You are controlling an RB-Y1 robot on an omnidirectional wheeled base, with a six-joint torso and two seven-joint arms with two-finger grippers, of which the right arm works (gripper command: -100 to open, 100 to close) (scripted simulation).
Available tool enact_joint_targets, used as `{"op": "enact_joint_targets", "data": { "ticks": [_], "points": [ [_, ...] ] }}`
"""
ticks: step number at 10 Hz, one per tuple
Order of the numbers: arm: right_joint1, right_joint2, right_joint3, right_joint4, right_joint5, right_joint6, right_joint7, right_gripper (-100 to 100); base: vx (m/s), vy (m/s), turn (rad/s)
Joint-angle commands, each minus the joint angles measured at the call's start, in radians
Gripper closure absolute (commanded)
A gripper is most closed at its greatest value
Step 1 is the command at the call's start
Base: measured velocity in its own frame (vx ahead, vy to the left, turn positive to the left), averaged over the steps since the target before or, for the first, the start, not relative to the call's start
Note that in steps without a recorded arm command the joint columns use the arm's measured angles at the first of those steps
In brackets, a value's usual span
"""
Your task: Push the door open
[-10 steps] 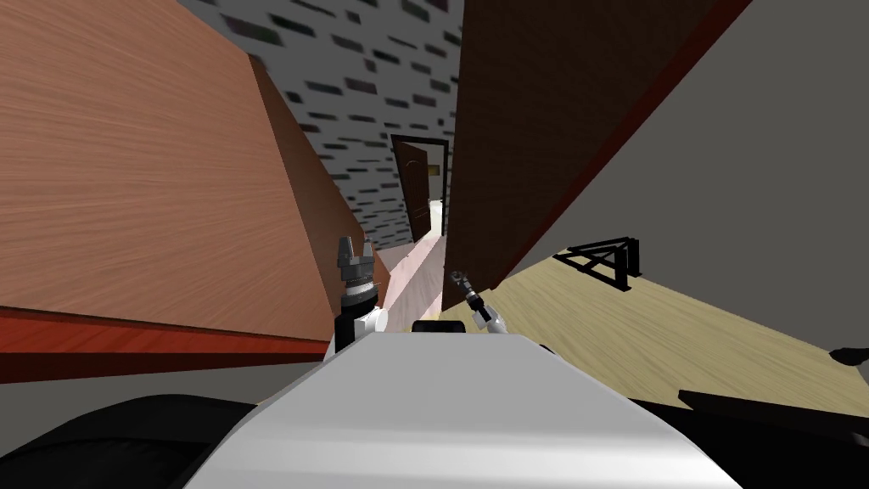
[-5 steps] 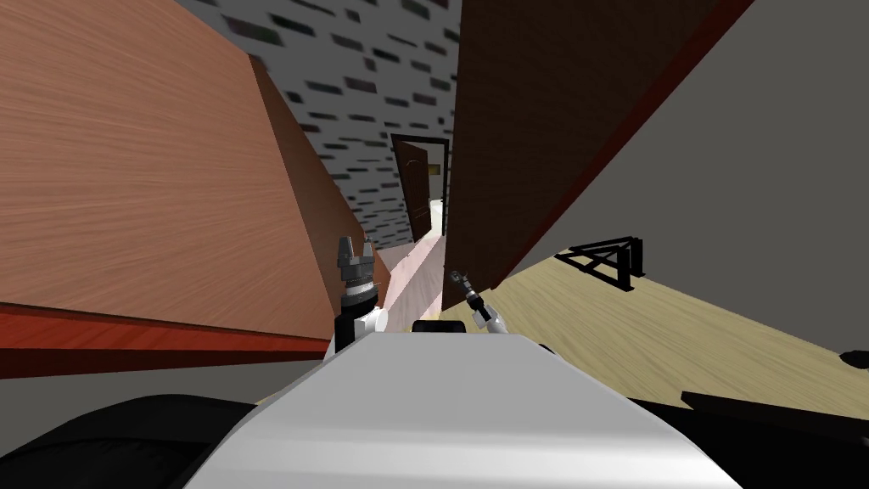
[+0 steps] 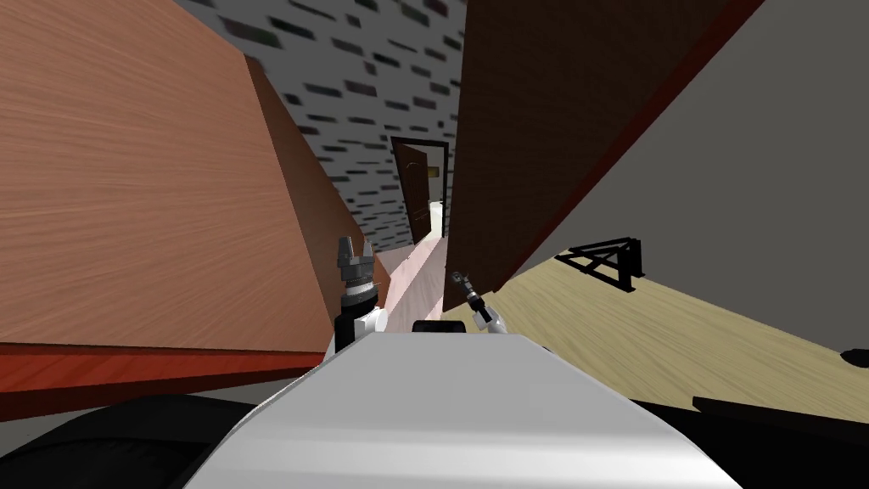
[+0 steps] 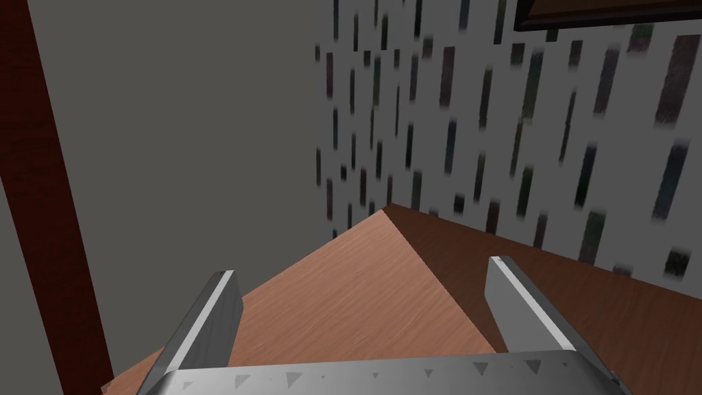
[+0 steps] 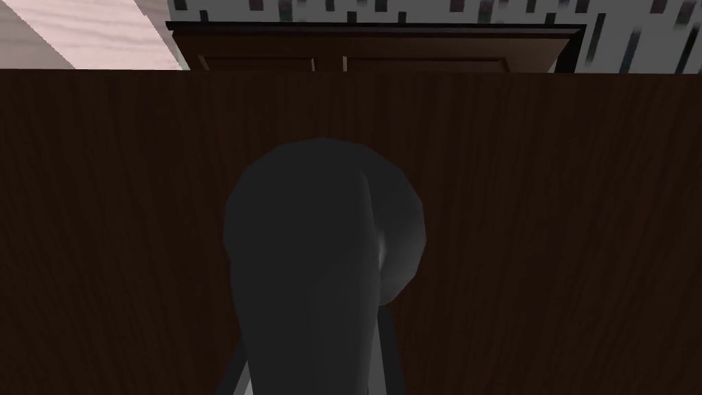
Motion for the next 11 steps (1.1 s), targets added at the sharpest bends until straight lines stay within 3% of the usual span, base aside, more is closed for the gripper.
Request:
{"op": "enact_joint_targets", "data": {
  "ticks": [1,7,10,11],
  "points": [
    [-0.015,-0.003,-0.018,0.005,-0.012,-0.006,0.012,100,0.149,0.095,-0.024],
    [-0.017,-0.002,-0.073,0.010,-0.057,0.010,0.054,100,0.167,0.098,-0.045],
    [-0.017,-0.002,-0.073,0.010,-0.057,0.010,0.054,100,0.044,0.028,0.004],
    [-0.017,-0.001,-0.092,0.012,-0.072,0.015,0.068,100,0.070,0.087,-0.054]
  ]
}}
